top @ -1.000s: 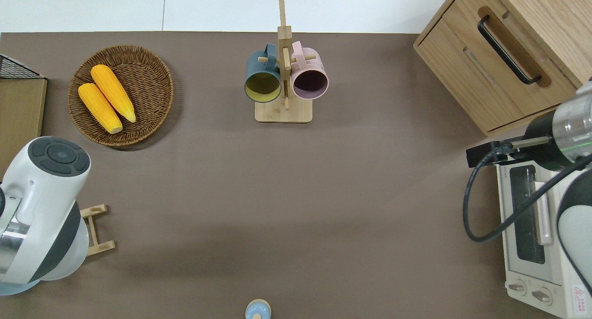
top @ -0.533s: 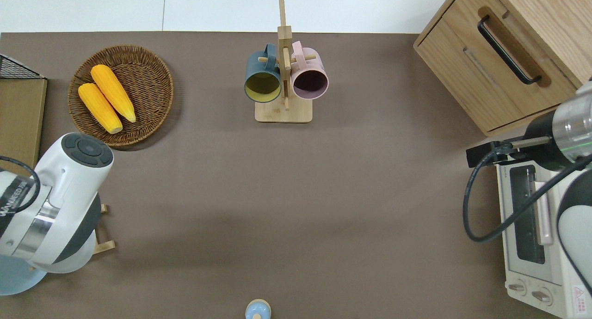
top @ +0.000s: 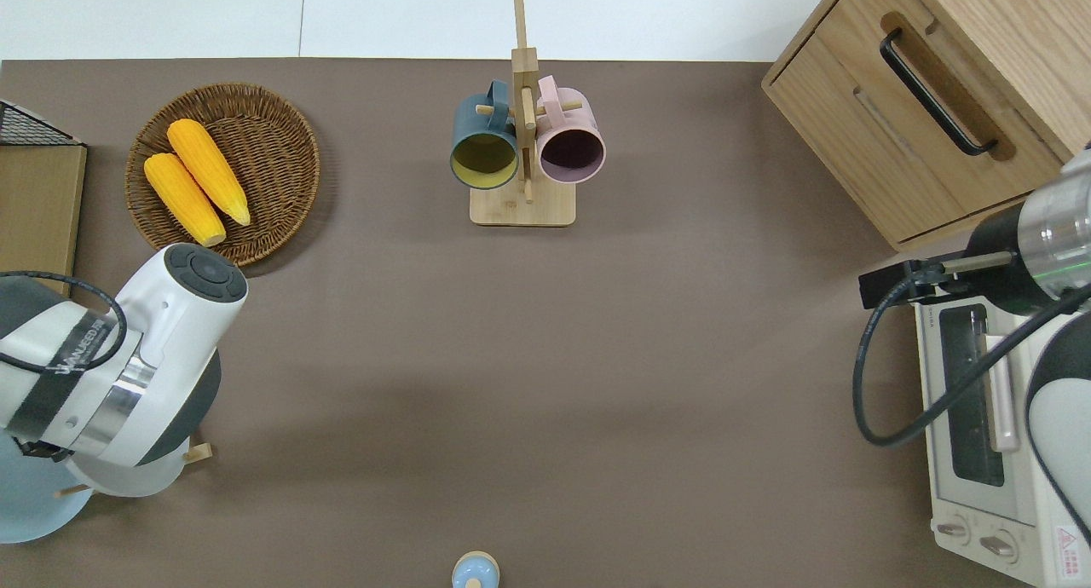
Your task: Pick gray plate from table and place it on lower plate rack with left arm
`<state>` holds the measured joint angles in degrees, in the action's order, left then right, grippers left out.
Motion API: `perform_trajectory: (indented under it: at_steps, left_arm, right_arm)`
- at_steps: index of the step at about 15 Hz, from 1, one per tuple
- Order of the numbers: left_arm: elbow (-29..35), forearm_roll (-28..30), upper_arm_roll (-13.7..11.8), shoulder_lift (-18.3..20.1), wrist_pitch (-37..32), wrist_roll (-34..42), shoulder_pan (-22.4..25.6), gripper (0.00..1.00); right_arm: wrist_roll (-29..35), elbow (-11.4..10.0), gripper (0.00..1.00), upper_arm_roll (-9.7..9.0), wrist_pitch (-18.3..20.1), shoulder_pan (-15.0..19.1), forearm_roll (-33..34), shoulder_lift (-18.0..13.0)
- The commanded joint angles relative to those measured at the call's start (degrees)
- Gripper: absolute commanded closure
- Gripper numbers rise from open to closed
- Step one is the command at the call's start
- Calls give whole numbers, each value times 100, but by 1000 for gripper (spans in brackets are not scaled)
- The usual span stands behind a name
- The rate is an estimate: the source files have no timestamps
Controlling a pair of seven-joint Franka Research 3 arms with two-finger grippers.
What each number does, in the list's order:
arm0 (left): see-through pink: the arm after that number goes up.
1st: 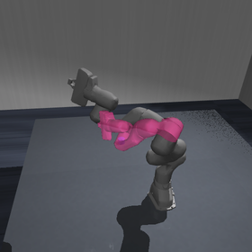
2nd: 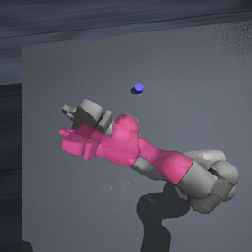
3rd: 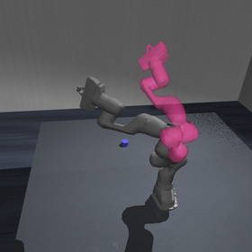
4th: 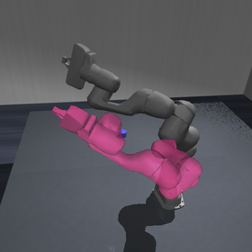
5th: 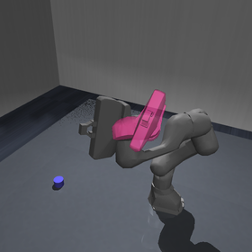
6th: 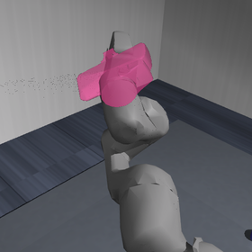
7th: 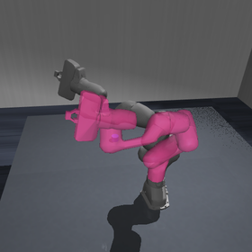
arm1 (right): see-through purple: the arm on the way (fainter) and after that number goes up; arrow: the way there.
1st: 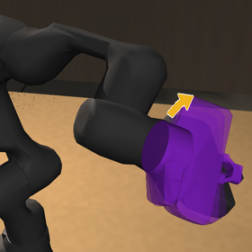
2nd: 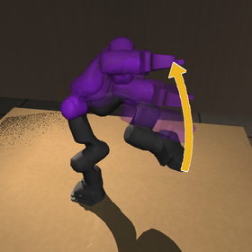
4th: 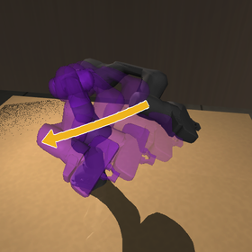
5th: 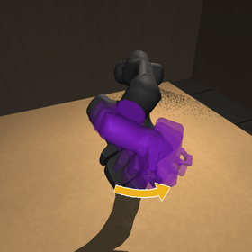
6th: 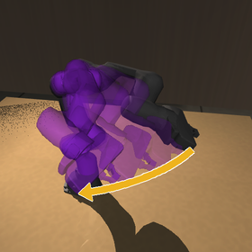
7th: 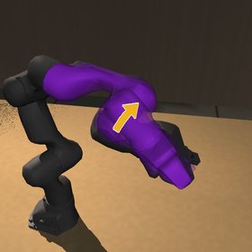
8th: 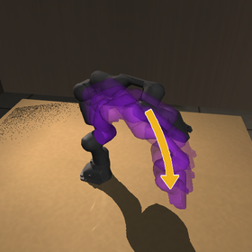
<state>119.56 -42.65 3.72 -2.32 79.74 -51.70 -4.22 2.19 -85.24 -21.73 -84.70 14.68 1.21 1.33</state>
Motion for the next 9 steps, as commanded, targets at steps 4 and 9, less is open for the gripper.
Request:
perform_trajectory:
  at_steps: [4, 9]
  left_arm:
    - [-72, 257, 24, -49, 59, -33, -53, 3]
    - [-519, 729, 243, -5, 59, -7, -44, 0]
  right_arm:
    - [80, 60, 17, -138, 94, 149, 19, -10]
    - [80, 60, 17, -138, 94, 149, 19, -10]
